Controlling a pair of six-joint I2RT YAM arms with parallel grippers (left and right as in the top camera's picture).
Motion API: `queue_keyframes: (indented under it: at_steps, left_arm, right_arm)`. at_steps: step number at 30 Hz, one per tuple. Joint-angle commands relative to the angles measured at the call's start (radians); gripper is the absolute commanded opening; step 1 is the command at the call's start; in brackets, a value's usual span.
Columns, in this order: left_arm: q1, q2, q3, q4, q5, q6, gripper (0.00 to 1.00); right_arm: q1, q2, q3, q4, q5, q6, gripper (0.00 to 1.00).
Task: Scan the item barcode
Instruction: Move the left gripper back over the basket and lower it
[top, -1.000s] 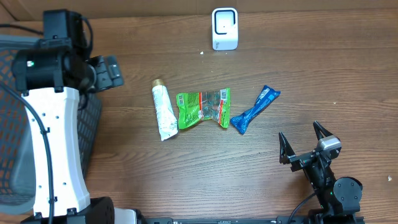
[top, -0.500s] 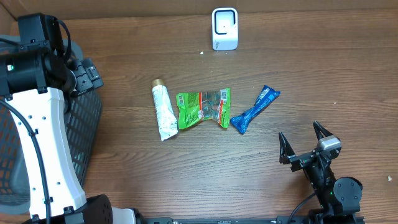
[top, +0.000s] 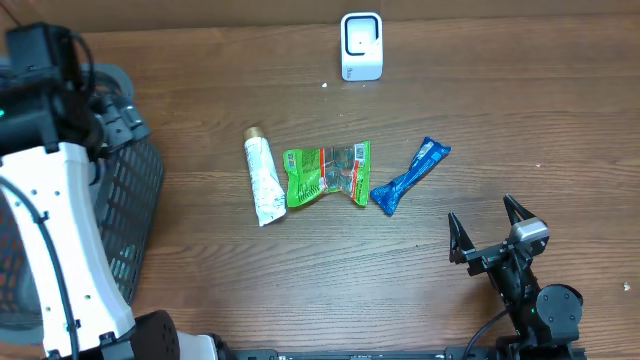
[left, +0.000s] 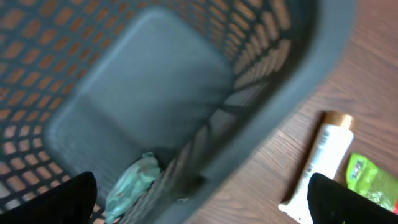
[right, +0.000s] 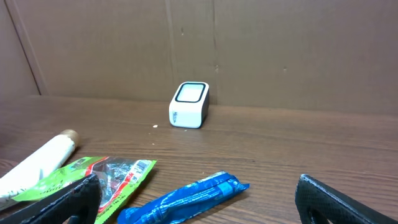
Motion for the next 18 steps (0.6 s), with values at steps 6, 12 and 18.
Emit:
queue_keyframes:
  at_steps: [6, 12, 18]
  left_arm:
    - [0.245, -0.010, 0.106, -0.082, 0.126, 0.021, 1.00]
    - [0.461, -0.010, -0.009, -0.119, 0.225, 0.048, 1.00]
    - [0.510, -0.010, -0.273, 0.019, 0.268, 0.082, 1.00]
  right_arm:
    - [0.005, -0.008, -0.011, 0.006, 0.003, 0.003, 1.00]
    - [0.005, -0.008, -0.011, 0.006, 0.003, 0.003, 1.00]
    - [0.005, -0.008, -0.011, 0.006, 0.003, 0.003, 1.00]
